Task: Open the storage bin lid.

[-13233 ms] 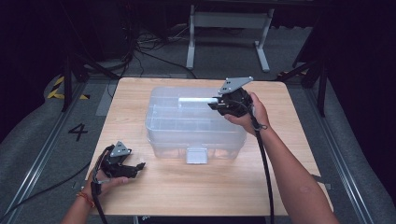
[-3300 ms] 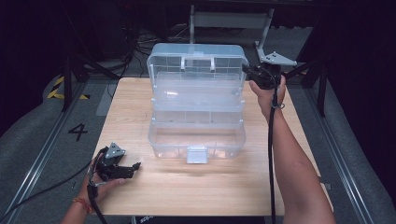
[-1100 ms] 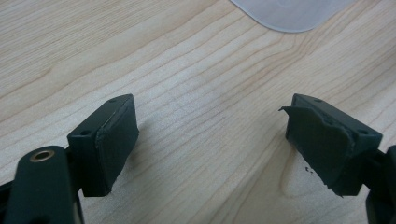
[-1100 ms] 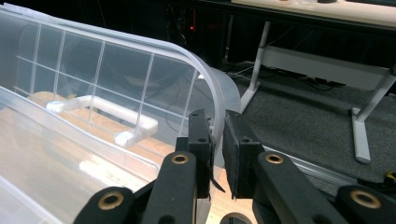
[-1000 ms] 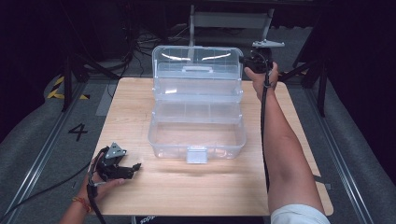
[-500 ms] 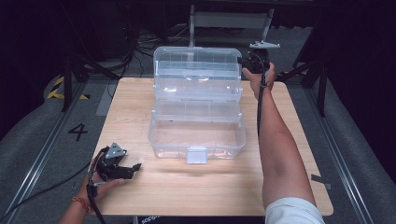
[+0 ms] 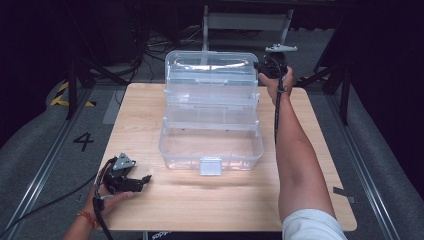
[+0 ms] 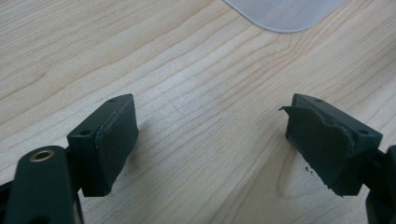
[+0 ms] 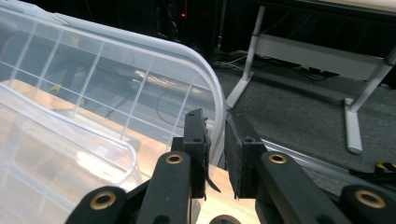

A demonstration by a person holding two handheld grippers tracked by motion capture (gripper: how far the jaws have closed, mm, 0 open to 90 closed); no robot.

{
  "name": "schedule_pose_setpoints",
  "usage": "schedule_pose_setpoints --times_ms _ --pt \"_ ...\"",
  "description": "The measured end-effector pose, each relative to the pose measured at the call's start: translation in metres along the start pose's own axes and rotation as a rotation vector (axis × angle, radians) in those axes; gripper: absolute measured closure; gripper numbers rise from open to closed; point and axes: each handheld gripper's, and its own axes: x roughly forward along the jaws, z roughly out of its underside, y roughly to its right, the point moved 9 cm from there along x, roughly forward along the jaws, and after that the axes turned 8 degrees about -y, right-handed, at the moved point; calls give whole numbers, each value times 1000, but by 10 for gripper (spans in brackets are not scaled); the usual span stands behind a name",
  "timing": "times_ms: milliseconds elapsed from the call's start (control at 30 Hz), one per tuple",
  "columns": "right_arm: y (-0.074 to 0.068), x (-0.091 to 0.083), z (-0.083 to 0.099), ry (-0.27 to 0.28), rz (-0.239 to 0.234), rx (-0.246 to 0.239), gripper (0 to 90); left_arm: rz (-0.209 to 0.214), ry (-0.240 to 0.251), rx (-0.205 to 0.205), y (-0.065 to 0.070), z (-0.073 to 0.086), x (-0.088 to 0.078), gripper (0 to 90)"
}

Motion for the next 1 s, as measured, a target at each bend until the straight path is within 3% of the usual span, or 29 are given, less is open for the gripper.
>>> schedule_pose_setpoints --times_ms 133,233,367,767,900,1000 --pt "1 3 3 -4 22 -12 809 0 0 1 0 0 0 174" --pt "1 3 4 13 19 -20 874 -2 -2 7 -1 0 0 174" --pt "2 5 8 -9 40 -38 875 -2 -3 13 -1 0 0 171" --pt "2 -1 11 -3 23 -28 844 0 -5 8 0 0 0 172" --pt "-3 -3 12 -5 18 -45 834 -2 -5 15 -1 0 0 171" --pt "-7 -6 14 -15 15 -83 834 -5 -3 14 -1 0 0 171"
